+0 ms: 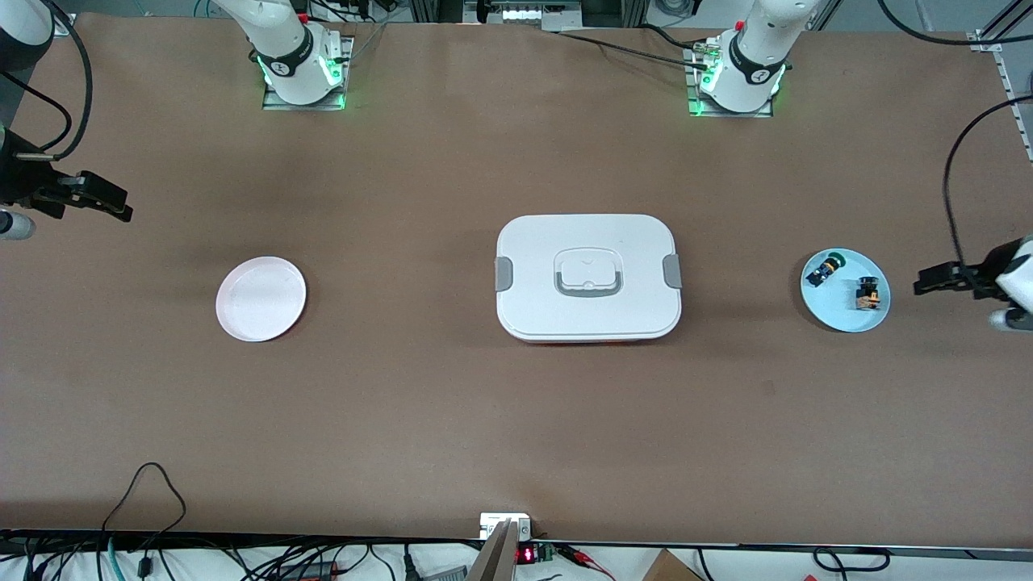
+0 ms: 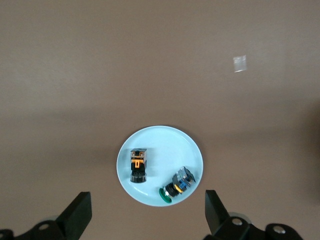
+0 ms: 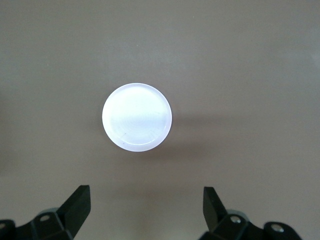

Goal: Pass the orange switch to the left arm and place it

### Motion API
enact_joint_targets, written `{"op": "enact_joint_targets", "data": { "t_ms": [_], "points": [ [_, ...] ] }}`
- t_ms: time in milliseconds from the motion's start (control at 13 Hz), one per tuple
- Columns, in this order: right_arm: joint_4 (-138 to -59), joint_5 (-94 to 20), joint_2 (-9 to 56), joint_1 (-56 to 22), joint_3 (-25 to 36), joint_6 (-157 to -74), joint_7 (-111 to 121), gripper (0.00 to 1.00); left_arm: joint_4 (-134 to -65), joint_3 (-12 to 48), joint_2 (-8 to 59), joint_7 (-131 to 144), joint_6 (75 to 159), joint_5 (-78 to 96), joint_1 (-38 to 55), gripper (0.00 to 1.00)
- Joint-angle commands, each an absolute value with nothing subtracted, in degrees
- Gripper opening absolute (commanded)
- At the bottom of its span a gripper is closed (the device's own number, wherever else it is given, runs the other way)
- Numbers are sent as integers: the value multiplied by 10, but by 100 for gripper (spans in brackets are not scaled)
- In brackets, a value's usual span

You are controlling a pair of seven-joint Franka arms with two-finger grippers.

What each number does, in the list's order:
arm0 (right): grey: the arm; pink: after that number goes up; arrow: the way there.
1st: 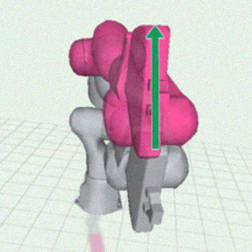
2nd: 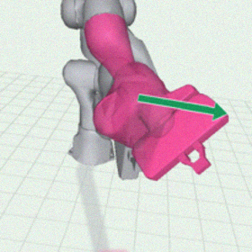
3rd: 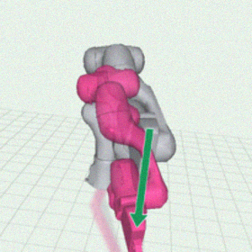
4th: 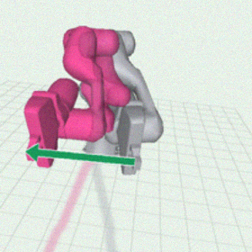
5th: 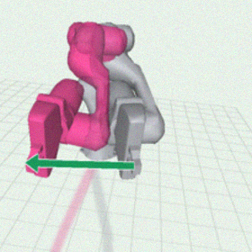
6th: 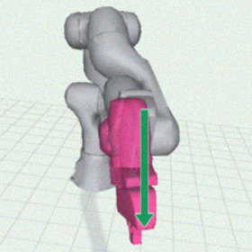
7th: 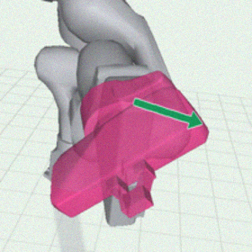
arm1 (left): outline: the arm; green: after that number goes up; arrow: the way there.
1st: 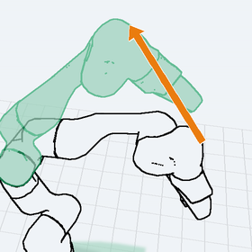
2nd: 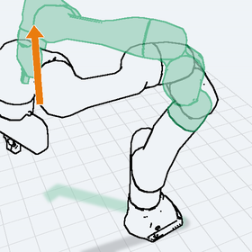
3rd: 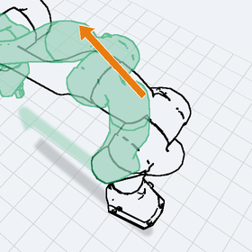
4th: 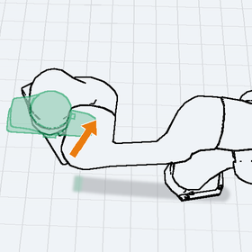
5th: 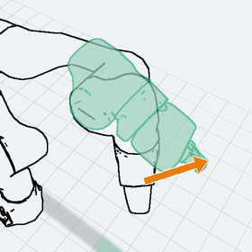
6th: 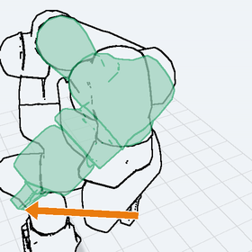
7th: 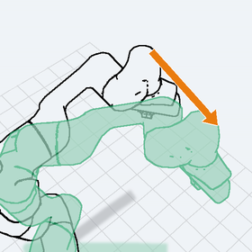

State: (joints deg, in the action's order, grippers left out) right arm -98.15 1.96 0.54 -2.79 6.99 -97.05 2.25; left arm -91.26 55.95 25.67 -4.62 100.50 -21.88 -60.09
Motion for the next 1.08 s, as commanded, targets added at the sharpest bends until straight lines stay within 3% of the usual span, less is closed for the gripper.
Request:
{"op": "enact_joint_targets", "data": {
  "t_ms": [0, 617, 772, 1003],
  "points": [
    [-967, 15, 9, -31, 69, -962, 21, 100, -850, 604, 264, -48, 924, -216, -600, 100],
    [-967, 15, 10, -30, 69, -965, 21, 100, -824, 622, 218, -52, 892, -216, -558, 100],
    [-967, 16, 10, -31, 69, -965, 21, 100, -800, 541, 203, -54, 890, -199, -484, 100],
    [-967, 16, 9, -30, 69, -965, 21, 100, -775, 362, 165, -51, 876, -91, -334, 100]
  ]
}}
